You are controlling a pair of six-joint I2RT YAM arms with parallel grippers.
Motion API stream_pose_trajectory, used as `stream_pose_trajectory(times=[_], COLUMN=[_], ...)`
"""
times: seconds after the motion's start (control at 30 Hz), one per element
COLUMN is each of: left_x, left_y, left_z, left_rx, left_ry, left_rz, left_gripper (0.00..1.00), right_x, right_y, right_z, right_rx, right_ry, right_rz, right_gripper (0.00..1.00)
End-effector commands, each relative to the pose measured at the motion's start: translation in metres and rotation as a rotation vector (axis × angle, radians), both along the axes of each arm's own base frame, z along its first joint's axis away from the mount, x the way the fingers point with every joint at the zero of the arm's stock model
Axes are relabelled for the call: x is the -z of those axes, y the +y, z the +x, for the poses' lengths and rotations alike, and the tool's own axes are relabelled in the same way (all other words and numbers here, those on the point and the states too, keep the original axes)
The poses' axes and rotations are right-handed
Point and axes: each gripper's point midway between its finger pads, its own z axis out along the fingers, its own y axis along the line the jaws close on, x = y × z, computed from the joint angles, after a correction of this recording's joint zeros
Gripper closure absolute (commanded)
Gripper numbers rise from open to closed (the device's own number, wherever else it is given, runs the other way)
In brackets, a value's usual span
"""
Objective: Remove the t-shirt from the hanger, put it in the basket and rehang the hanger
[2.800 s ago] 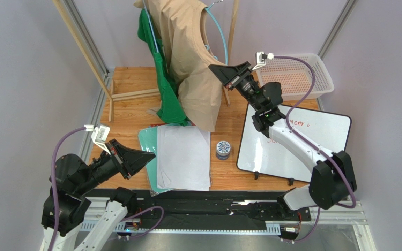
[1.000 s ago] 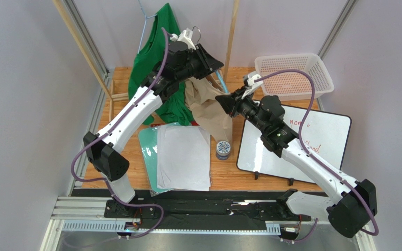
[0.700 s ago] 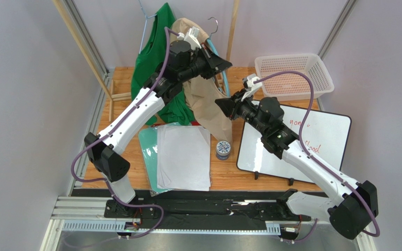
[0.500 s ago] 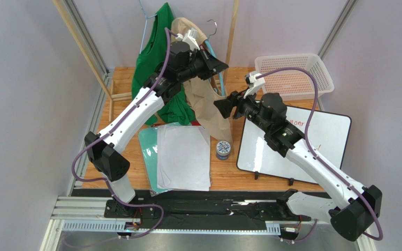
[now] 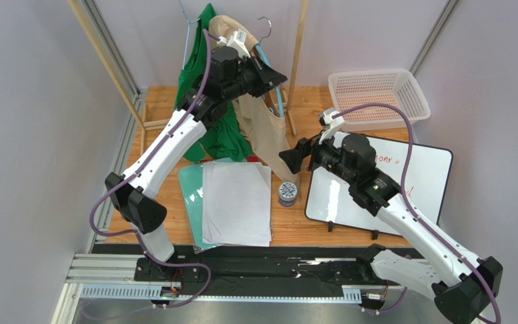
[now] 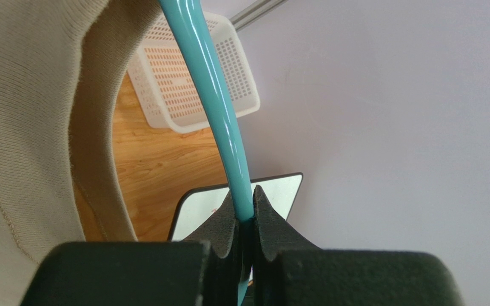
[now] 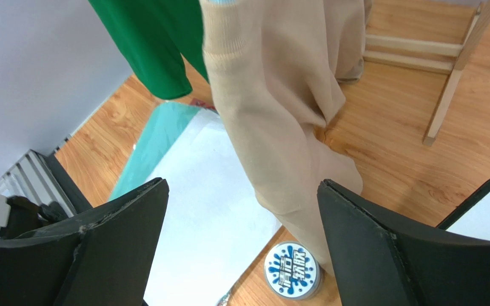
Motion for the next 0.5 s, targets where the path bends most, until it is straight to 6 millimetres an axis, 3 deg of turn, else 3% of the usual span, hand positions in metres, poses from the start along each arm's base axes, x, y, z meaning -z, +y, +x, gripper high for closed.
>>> stream_pose_trajectory(times=[0.0,0.07,0.13,0.27,0.33,0.37,0.47], left_x=[-0.060,-0.063,-0.067,-0.074,-0.077,-0.080,-0.090], left_y=[0.006,0.006,0.006,0.007,0.007,0.008,0.008], left_z=[-0.007,-0.009,-0.011,-0.012,-0.011,-0.011,-0.010], left_rx=[0.008,0.013,0.021,0.019,0.020,0.019,0.023], left_ry=[-0.137,-0.132,-0.136,-0.138,-0.139,-0.126,-0.125], left_rz=[-0.093,-0.108,-0.125,-0.149,-0.167,-0.194,-0.256], left_gripper=[1.00,1.00,1.00,1.00,1.00,1.00,1.00], right_x=[-0.007,-0.002,-0.003,0.001,-0.003,-0.002,0.002], right_y=[0.006,0.006,0.008,0.018,0.019,0.019,0.015], right_z=[0.011,0.020,0.026,0.023,0.024,0.024,0.026], right_rx=[-0.021,0.001,0.013,-0.027,-0.026,-0.023,0.006], right_ry=[-0.079,-0.084,-0.090,-0.062,-0.079,-0.075,-0.068], right_rz=[-0.031,-0.056,-0.046,-0.009,0.018,0.022,0.022], right_gripper=[0.07,0.07,0.14,0.53,0.64,0.77,1.00])
